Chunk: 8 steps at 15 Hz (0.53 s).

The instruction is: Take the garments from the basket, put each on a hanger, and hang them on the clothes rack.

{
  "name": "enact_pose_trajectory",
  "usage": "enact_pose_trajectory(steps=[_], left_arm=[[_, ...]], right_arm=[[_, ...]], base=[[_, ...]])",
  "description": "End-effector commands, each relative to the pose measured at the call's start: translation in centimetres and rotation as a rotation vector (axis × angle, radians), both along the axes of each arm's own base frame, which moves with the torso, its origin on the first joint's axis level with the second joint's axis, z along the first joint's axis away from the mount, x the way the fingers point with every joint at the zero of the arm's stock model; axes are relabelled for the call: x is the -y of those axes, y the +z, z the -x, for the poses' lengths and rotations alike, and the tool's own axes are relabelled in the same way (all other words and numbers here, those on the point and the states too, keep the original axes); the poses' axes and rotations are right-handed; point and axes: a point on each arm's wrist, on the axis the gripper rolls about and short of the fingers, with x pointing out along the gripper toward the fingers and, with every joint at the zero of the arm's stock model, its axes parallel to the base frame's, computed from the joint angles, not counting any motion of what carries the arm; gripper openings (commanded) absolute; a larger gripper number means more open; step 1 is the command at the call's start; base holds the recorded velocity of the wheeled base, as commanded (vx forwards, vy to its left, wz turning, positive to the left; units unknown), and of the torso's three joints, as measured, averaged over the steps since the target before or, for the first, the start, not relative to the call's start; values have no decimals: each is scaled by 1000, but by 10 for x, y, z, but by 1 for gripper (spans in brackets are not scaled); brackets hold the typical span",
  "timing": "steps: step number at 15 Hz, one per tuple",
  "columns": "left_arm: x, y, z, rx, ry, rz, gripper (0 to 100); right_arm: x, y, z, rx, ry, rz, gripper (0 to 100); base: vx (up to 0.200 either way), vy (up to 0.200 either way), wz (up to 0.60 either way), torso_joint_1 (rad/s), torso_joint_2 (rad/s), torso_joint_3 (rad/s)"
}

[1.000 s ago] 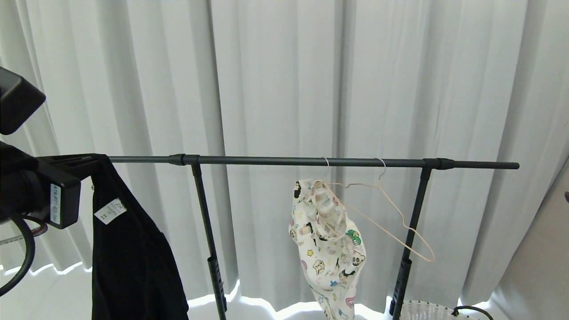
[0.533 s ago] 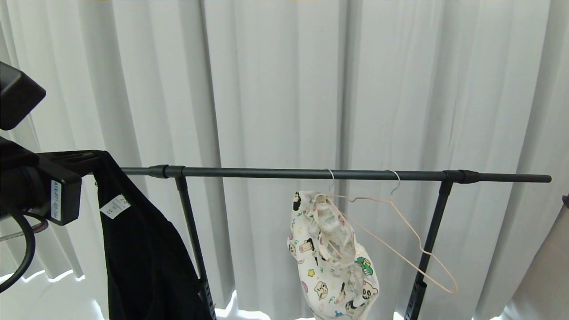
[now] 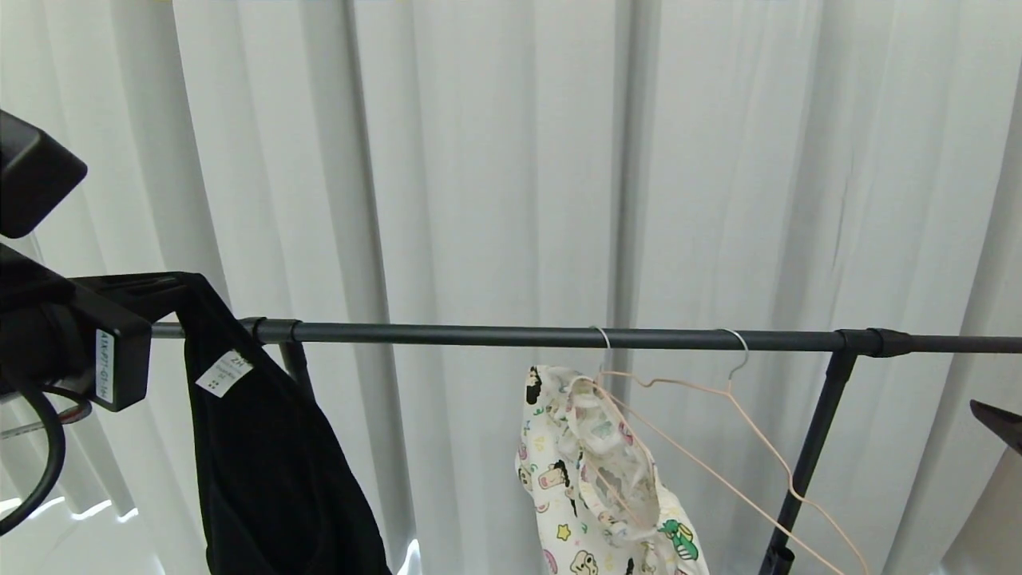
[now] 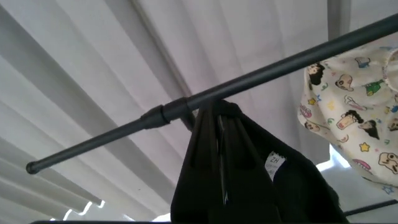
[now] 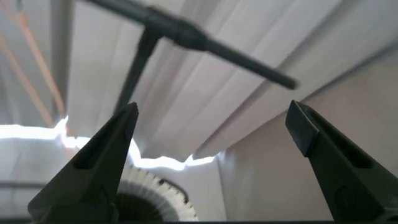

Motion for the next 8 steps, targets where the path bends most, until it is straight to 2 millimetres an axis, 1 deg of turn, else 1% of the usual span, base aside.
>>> enact_pose_trajectory(steps=[1, 5, 8], left_arm=[[5, 0, 2, 0, -37, 0, 0], [15, 1, 7, 6, -113, 5, 0], [24, 2, 11, 8, -185, 4, 0]], right_arm=[[0, -13, -12, -81, 18, -7, 100], [-9, -21, -35, -170, 173, -57, 100], [-14, -35, -50, -258, 251, -89, 100]], base=[[0, 0, 0, 0, 0, 0], [0, 0, 0, 0, 0, 0], [0, 0, 0, 0, 0, 0]])
